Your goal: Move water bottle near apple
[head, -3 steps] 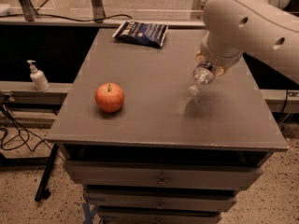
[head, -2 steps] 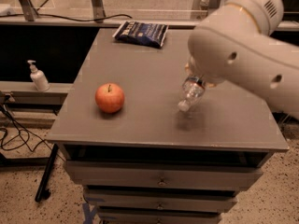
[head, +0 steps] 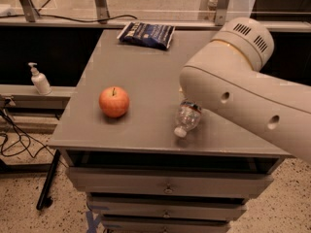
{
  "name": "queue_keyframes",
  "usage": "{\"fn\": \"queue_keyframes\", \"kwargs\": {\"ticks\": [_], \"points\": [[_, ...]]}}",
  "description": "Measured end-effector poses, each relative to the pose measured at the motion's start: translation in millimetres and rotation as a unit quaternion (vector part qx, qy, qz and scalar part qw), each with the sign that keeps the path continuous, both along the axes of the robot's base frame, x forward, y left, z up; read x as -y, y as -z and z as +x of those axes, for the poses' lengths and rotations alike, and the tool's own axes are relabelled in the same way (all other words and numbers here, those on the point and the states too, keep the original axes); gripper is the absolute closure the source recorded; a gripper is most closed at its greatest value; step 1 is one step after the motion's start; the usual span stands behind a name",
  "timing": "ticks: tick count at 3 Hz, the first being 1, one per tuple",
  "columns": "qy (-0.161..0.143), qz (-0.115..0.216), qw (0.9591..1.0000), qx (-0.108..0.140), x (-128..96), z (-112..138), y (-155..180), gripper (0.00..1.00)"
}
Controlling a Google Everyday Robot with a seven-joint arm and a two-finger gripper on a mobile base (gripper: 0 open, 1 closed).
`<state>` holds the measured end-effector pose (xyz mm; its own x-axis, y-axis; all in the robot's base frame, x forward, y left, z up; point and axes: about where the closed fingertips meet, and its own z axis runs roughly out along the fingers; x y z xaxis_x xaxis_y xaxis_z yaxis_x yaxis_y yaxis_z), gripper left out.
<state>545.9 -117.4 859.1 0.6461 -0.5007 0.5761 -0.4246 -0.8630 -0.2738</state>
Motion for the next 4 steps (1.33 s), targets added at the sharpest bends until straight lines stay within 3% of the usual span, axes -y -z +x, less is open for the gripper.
{"fn": "queue_keyframes", "kwargs": {"ticks": [1, 2, 4], "points": [[-0.012, 0.038, 0.9991, -0.014, -3.2, 6.5, -0.4, 1.00], [-0.043, 0.100, 0.9932, -0.040, -16.1, 25.8, -4.0, 1.00], [-0.082, 0.161, 0.9814, -0.065, -49.5, 49.7, -20.0, 1.00]]}}
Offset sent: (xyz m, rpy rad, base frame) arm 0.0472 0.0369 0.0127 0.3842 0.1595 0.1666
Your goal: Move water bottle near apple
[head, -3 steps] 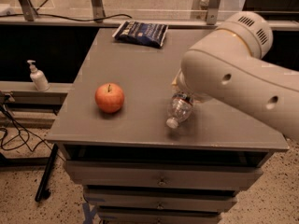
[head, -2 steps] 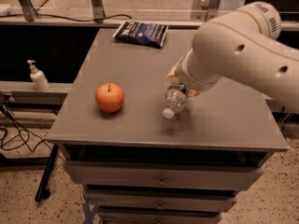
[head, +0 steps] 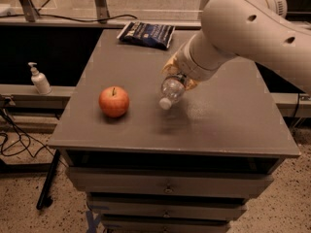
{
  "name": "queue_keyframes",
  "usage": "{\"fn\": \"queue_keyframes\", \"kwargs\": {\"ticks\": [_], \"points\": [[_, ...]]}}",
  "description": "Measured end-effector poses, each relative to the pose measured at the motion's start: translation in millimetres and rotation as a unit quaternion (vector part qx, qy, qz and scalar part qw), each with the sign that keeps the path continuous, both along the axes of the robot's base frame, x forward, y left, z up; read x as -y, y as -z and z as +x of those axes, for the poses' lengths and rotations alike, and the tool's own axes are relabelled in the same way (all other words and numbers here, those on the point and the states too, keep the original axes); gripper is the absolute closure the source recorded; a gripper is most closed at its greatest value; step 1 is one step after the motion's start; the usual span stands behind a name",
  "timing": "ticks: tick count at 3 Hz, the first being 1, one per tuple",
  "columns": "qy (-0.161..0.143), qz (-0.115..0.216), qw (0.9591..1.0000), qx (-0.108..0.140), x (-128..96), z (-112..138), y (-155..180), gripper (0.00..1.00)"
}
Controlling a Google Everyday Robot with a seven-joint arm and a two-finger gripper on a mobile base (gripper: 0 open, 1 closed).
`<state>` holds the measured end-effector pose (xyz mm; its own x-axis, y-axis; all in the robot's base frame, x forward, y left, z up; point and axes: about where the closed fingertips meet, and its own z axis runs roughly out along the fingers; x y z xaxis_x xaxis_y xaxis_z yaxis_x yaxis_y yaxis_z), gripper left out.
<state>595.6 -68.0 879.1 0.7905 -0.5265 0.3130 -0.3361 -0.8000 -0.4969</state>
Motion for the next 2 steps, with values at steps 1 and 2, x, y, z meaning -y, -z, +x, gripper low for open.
{"fn": "queue_keyframes", "kwargs": {"ticks": [1, 2], "points": [[-0.018, 0.020, 0.9996, -0.003, -23.5, 9.8, 1.9, 1.00], [-0.035, 0.029, 0.9990, 0.000, -43.4, 15.2, 5.9, 1.00]]}}
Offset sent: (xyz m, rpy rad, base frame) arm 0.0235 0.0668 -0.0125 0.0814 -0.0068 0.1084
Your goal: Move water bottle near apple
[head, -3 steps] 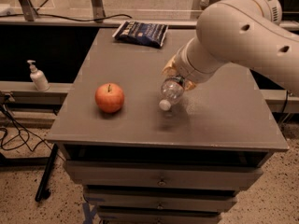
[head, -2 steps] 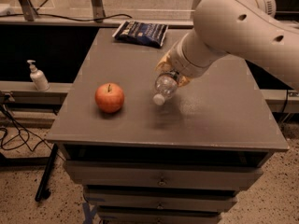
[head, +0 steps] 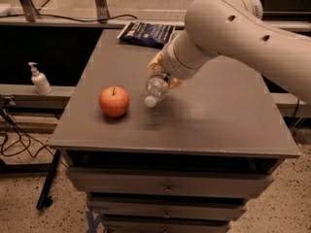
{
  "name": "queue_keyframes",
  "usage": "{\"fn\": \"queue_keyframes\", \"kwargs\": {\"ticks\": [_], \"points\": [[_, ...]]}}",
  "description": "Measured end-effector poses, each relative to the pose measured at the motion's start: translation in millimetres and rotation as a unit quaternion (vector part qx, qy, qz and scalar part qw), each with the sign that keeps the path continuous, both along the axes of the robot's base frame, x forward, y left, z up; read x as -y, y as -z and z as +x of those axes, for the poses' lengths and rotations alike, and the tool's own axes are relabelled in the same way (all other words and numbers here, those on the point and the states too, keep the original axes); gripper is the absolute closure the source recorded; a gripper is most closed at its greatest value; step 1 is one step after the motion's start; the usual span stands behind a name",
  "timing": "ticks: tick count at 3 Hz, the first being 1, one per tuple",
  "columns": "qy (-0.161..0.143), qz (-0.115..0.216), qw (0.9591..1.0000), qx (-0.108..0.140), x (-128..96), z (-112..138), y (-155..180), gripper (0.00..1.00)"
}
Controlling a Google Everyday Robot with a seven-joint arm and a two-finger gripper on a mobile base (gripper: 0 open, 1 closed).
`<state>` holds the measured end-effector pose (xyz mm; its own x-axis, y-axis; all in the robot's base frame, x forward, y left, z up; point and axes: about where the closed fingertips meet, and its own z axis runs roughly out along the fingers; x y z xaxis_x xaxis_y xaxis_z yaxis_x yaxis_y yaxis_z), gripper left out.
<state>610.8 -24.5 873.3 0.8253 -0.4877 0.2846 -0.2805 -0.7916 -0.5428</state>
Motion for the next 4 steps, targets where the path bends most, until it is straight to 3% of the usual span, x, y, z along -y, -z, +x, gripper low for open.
{"fn": "queue_keyframes", "kwargs": {"ticks": [2, 3, 4], "points": [[-0.017, 0.013, 0.9998, -0.003, -24.8, 2.5, 13.1, 1.00], [-0.022, 0.018, 0.9996, -0.006, -31.5, 1.9, 17.3, 0.83], [-0.029, 0.020, 0.9994, -0.008, -37.5, 0.1, 20.2, 0.59]]}}
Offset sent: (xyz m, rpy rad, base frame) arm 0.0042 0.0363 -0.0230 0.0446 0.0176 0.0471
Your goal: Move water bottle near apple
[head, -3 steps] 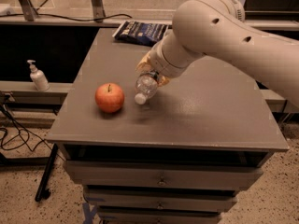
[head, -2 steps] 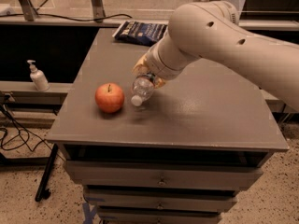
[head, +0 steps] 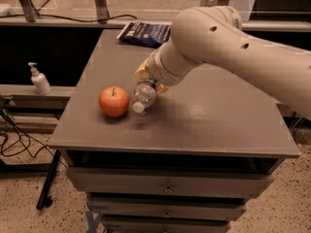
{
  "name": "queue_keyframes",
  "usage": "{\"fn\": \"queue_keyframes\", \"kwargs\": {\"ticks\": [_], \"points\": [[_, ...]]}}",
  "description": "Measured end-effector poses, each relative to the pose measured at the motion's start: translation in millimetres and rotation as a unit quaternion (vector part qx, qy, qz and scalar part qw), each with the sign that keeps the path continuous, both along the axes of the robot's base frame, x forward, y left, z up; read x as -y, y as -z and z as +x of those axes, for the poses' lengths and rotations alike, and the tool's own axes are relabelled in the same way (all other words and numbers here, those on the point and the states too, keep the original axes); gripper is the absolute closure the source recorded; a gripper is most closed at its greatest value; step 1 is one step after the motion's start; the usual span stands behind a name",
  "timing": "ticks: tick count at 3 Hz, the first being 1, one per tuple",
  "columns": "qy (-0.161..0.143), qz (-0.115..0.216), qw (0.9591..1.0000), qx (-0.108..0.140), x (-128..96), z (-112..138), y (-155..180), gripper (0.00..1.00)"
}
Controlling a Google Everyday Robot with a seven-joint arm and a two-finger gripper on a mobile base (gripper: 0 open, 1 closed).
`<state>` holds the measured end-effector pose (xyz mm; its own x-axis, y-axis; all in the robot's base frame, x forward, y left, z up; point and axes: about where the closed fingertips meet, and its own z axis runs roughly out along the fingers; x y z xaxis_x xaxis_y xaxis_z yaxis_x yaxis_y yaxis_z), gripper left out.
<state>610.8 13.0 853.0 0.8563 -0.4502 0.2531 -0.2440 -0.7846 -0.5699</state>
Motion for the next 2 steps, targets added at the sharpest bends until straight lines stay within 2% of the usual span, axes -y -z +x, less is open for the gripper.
{"fn": "queue_keyframes", "kwargs": {"ticks": [2], "points": [[-0.004, 0.001, 1.0000, -0.002, -1.2, -2.5, 3.5, 0.12]]}}
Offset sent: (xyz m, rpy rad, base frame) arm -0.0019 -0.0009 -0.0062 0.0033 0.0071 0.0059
